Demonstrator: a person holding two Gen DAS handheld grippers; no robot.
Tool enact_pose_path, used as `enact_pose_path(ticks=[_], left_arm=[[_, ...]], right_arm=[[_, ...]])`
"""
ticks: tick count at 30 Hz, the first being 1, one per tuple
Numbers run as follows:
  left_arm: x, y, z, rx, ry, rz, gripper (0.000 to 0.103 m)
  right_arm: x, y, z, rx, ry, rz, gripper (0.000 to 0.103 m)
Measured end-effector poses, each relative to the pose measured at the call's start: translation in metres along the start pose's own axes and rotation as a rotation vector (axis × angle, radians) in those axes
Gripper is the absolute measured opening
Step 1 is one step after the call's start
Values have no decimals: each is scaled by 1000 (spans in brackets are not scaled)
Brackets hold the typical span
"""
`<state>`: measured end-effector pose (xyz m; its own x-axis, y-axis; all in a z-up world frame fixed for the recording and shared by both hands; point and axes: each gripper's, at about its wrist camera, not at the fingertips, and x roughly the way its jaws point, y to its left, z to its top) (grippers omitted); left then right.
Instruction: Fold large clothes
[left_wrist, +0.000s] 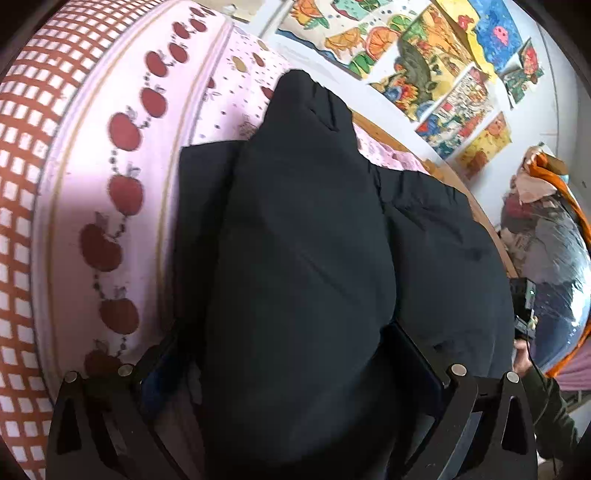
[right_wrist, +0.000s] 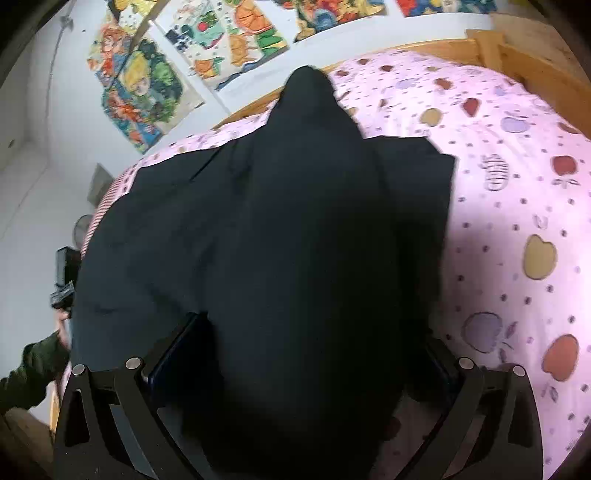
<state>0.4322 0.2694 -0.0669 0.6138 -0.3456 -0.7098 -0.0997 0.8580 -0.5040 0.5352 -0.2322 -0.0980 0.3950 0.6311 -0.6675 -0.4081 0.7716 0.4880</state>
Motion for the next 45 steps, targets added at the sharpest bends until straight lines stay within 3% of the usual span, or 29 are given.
enact_pose_path(ticks=[5, 8, 13, 18, 24, 31, 38, 45], left_arm=[[6, 0, 0, 15, 49, -67, 103], [7, 2, -1, 16, 51, -79, 103], [11, 1, 0, 16, 49, -75, 103], [12, -2, 0, 26, 63, -77, 103], [12, -7, 4, 36, 89, -92, 103], [8, -10, 0, 63, 72, -99, 102], [5, -15, 0, 61, 56, -70, 97], [-4, -30, 0, 82, 39, 1, 77]], right_arm=[[0, 0, 1, -7, 12, 112, 102], [0, 2, 0, -11, -6, 128, 102], [13, 10, 3, -43, 6, 34, 102], [11, 7, 5, -23, 7, 58, 102], [2, 17, 4, -61, 2, 22, 102], [-14, 26, 1, -116, -51, -51, 87], [-19, 44, -2, -224, -81, -180, 86], [-31, 70, 2, -325, -82, -285, 85]])
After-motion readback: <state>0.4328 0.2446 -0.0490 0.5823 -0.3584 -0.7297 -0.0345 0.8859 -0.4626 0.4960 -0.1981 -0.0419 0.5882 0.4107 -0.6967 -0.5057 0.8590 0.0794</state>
